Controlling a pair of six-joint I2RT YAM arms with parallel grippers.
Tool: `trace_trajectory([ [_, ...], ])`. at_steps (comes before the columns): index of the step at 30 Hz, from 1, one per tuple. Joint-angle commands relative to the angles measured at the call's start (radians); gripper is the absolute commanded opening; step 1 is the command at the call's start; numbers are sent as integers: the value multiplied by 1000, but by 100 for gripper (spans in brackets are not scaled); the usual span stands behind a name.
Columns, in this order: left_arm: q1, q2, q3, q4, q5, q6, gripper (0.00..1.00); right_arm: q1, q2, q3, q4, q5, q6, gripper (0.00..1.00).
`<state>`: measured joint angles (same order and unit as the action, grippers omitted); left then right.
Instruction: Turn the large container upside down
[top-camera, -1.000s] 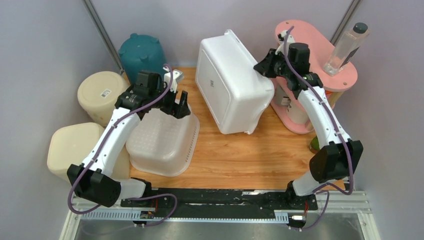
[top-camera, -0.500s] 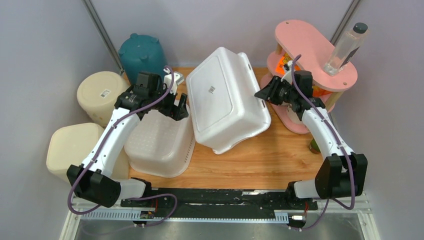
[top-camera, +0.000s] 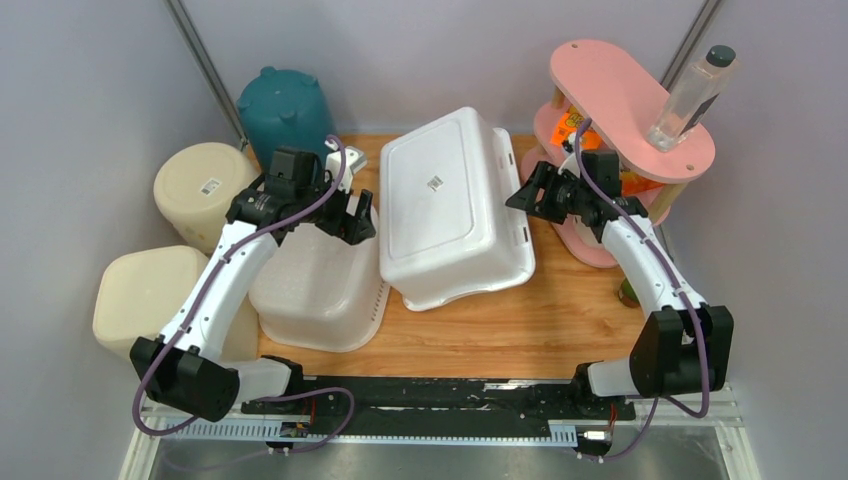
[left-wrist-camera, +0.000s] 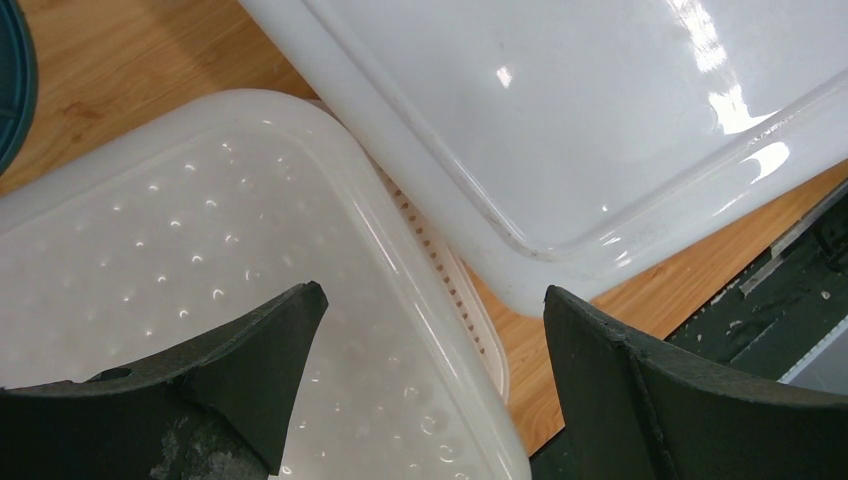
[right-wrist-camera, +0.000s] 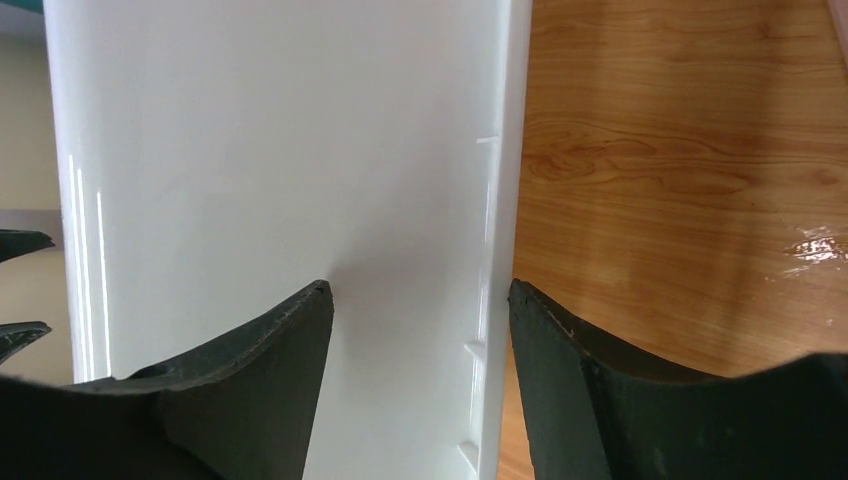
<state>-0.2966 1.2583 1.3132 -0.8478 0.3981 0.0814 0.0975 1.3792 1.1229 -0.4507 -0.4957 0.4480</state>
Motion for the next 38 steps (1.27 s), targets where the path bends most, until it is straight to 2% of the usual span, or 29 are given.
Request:
trace_trajectory([
  [1,2,-32,-6,26,10,17,92,40,-35,50,-21,2,-71,69],
  [12,2,-53,-21,32,13,14,92,57,-76,81,-63,21,-254,85],
  [13,2,-54,-22,33,10,15,92,59,-81,90,-73,18,-276,89],
  [14,2,-59,-22,32,8,15,92,64,-83,104,-87,16,-302,98],
  [15,2,-61,-23,33,5,17,92,70,-85,121,-109,7,-343,100],
  [22,2,-72,8,16,-77,36,96,135,-104,283,-351,67,-673,100],
  [24,4,-69,45,-13,-122,57,98,135,-85,348,-447,137,-718,100],
  [26,6,-70,87,-47,-154,89,100,135,-100,362,-483,272,-697,100],
  [29,6,-67,158,-98,-207,129,100,135,-146,346,-449,512,-637,100],
  [31,5,-65,199,-115,-237,141,100,135,-155,361,-436,610,-622,100],
  [34,6,-75,236,-122,-271,150,100,135,-145,399,-435,633,-593,100],
  [38,7,-88,263,-107,-279,149,100,135,-125,405,-422,578,-543,100],
])
